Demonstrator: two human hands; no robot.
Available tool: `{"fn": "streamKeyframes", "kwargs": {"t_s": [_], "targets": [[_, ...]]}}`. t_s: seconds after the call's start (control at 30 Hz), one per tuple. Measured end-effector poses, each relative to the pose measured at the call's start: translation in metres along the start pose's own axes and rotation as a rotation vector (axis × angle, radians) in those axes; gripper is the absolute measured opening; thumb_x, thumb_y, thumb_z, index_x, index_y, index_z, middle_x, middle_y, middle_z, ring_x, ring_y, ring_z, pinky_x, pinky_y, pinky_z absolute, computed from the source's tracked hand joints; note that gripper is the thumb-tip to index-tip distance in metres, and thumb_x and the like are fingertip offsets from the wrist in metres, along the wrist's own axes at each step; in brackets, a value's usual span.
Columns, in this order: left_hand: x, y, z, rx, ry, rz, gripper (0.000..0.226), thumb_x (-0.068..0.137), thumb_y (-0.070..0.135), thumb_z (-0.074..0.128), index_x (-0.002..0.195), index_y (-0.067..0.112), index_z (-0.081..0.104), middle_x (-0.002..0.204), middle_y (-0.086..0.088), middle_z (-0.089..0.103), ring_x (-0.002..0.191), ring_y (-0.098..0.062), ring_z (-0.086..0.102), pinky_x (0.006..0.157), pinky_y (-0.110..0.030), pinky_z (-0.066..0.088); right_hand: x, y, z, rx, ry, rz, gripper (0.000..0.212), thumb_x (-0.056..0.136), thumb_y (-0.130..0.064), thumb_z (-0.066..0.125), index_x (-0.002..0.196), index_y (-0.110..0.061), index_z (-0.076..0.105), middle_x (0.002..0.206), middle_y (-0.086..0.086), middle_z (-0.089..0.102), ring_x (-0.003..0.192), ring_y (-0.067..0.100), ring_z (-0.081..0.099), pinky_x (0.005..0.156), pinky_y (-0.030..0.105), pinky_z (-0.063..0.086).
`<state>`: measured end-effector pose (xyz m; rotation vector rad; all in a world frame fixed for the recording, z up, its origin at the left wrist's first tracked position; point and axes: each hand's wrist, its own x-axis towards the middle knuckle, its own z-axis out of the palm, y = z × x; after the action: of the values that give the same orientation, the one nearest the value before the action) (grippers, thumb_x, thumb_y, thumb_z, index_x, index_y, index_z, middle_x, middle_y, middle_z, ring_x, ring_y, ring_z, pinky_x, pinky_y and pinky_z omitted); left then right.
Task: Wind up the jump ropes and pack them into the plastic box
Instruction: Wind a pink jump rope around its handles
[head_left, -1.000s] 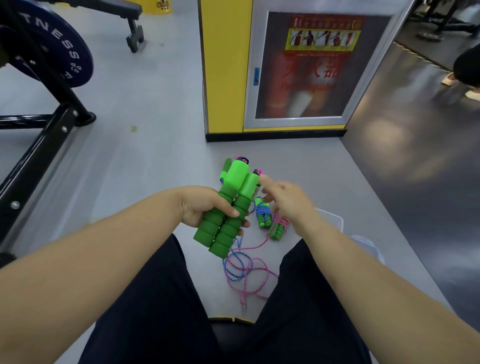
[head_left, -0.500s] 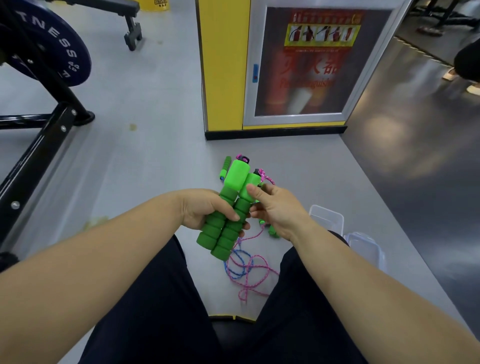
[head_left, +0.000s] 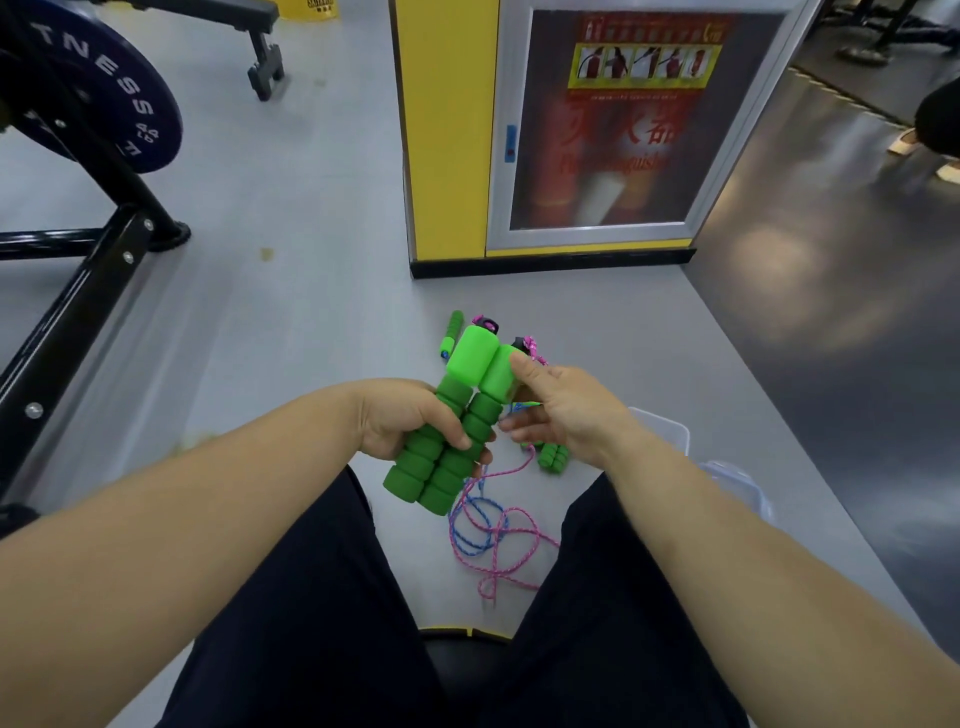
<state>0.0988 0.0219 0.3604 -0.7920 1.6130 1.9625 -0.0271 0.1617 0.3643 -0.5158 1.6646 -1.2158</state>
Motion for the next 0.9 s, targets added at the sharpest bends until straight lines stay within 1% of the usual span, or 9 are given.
{"fn": "streamKeyframes", "kwargs": {"t_s": [0.1, 0.17, 0.23, 0.3, 0.43, 0.53, 0.67, 0.83, 0.9], "targets": [[-0.006, 0.003, -0.006, 0.044, -0.004, -0.039, 0.034, 0.065, 0.001, 0.056, 0.098, 0.003, 0.063, 0.086, -0.011, 0.072, 0.077, -0.024, 0.07, 0.079, -0.036, 0.056, -0.005, -0.018, -0.03, -0.661, 0.09, -0.109, 0.048, 0.077, -0.06, 0.057, 0.079, -0.013, 0.065, 0.075, -0.004, 0.066, 0.063, 0.013, 0.055, 0.063, 0.024, 0.046], [-0.01, 0.009, -0.011, 0.131, -0.01, -0.068, 0.037, 0.063, 0.002, 0.056, 0.1, 0.002, 0.062, 0.085, -0.011, 0.072, 0.075, -0.024, 0.07, 0.076, -0.036, 0.057, -0.005, -0.026, -0.049, -0.456, 0.115, -0.297, 0.052, 0.062, -0.06, 0.067, 0.093, -0.019, 0.06, 0.092, -0.004, 0.062, 0.085, 0.013, 0.055, 0.08, 0.027, 0.046], [-0.015, 0.02, -0.011, 0.247, -0.033, -0.094, 0.038, 0.062, 0.002, 0.057, 0.099, 0.001, 0.063, 0.085, -0.012, 0.072, 0.076, -0.025, 0.07, 0.077, -0.037, 0.057, -0.003, -0.032, -0.051, -0.19, -0.095, -0.376, 0.079, 0.057, -0.069, 0.069, 0.121, -0.029, 0.047, 0.125, -0.008, 0.054, 0.117, 0.006, 0.048, 0.106, 0.031, 0.035], [-0.021, 0.033, -0.008, 0.327, -0.079, -0.112, 0.036, 0.062, 0.001, 0.056, 0.097, 0.0, 0.064, 0.084, -0.013, 0.072, 0.076, -0.027, 0.069, 0.078, -0.037, 0.056, 0.003, -0.031, -0.039, -0.132, -0.251, -0.312, 0.091, 0.058, -0.078, 0.061, 0.133, -0.032, 0.038, 0.133, -0.01, 0.05, 0.131, 0.007, 0.039, 0.116, 0.039, 0.02], [-0.033, 0.049, -0.01, 0.331, -0.155, -0.1, 0.033, 0.061, -0.003, 0.054, 0.091, 0.0, 0.065, 0.081, -0.016, 0.07, 0.073, -0.029, 0.068, 0.073, -0.038, 0.057, 0.011, -0.019, -0.024, -0.006, -0.393, -0.186, 0.087, 0.049, -0.084, 0.058, 0.094, -0.01, 0.063, 0.085, 0.011, 0.07, 0.084, 0.022, 0.066, 0.095, 0.039, 0.049], [-0.04, 0.048, -0.024, 0.161, -0.174, -0.034, 0.033, 0.053, 0.001, 0.06, 0.085, 0.002, 0.07, 0.08, -0.018, 0.068, 0.073, -0.031, 0.066, 0.072, -0.042, 0.056, 0.006, -0.008, -0.02, 0.091, -0.279, -0.232, 0.064, 0.079, -0.063, 0.029, 0.073, -0.006, 0.059, 0.045, 0.002, 0.045, 0.039, 0.013, 0.038, 0.053, 0.032, 0.048], [-0.048, 0.046, -0.035, 0.087, -0.072, 0.015, 0.031, 0.054, -0.001, 0.057, 0.082, 0.002, 0.071, 0.078, -0.017, 0.066, 0.07, -0.029, 0.066, 0.069, -0.043, 0.058, 0.006, 0.007, -0.023, -0.052, -0.11, -0.338, 0.031, 0.099, -0.032, 0.033, 0.11, -0.018, 0.059, 0.053, -0.01, 0.033, 0.043, 0.003, 0.024, 0.042, 0.017, 0.023], [-0.046, 0.048, -0.021, 0.088, 0.023, 0.014, 0.03, 0.063, 0.001, 0.049, 0.09, 0.0, 0.06, 0.073, -0.014, 0.067, 0.066, -0.026, 0.066, 0.067, -0.04, 0.058, 0.013, 0.002, -0.026, -0.659, 0.114, -0.348, 0.034, 0.1, -0.031, 0.034, 0.121, -0.018, 0.057, 0.062, -0.012, 0.045, 0.054, 0.001, 0.04, 0.051, 0.011, 0.034], [-0.043, 0.049, -0.015, 0.039, 0.044, 0.033, 0.028, 0.065, -0.001, 0.05, 0.091, 0.001, 0.059, 0.073, -0.013, 0.067, 0.066, -0.025, 0.067, 0.067, -0.04, 0.058, 0.018, 0.002, -0.023, -0.876, 0.187, -0.311, 0.039, 0.1, -0.036, 0.03, 0.118, -0.014, 0.057, 0.088, 0.004, 0.066, 0.08, 0.017, 0.06, 0.071, 0.03, 0.049]]}}
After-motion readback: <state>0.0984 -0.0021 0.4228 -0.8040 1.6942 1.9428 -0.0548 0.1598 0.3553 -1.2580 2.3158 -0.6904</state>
